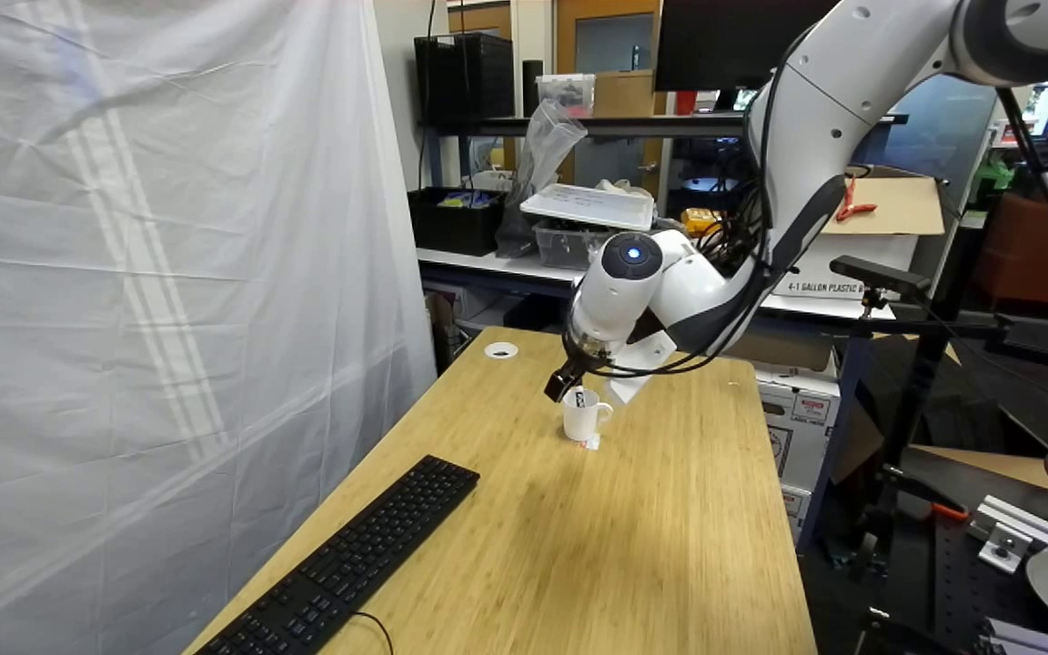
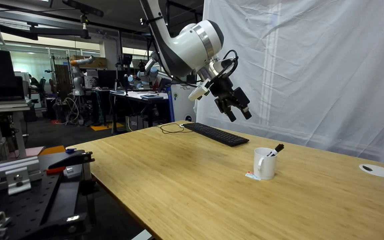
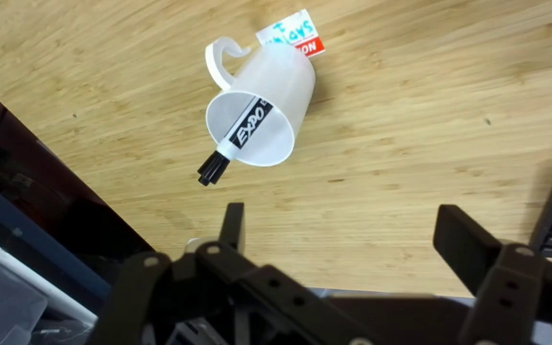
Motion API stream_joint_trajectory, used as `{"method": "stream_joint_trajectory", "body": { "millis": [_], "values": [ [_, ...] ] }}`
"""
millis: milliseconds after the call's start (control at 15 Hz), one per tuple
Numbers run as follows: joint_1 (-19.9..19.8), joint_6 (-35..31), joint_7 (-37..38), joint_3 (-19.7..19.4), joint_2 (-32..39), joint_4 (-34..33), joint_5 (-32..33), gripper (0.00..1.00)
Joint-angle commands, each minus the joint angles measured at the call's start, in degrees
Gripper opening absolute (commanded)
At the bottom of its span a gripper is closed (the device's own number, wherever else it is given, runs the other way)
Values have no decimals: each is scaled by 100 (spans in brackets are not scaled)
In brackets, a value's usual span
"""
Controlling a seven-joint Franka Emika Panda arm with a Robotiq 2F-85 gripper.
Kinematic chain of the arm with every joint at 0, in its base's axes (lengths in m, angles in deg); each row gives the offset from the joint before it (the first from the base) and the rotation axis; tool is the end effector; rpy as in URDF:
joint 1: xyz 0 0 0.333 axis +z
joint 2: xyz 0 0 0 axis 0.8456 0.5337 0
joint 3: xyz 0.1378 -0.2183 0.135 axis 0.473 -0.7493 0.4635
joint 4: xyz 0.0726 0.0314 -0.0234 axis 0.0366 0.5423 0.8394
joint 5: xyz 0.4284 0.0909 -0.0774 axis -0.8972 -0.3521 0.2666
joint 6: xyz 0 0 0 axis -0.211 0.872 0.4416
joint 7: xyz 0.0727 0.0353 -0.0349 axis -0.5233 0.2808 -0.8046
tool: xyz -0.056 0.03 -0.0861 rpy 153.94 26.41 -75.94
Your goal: Put the marker in the mug
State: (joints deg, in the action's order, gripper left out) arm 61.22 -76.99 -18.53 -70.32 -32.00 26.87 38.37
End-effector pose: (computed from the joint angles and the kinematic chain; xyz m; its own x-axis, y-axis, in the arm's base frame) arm 0.6174 0.0882 0.1306 0.8826 0.0517 0.4673 -0.1039 -0.9479 0.3012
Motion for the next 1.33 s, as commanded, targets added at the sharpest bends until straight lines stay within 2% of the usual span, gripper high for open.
{"method": "stream_joint_trajectory", "body": {
  "millis": [0,467,1067,1133,1267],
  "values": [
    [-310,-191,-847,275,-160,185,-639,100],
    [-770,-283,-1914,749,-156,160,-1941,100],
    [-999,-189,-3011,1350,-408,327,-2526,100],
    [-468,-382,-3467,846,-547,445,-3091,100],
    [-349,-419,-4074,814,-715,613,-3684,100]
  ]
}}
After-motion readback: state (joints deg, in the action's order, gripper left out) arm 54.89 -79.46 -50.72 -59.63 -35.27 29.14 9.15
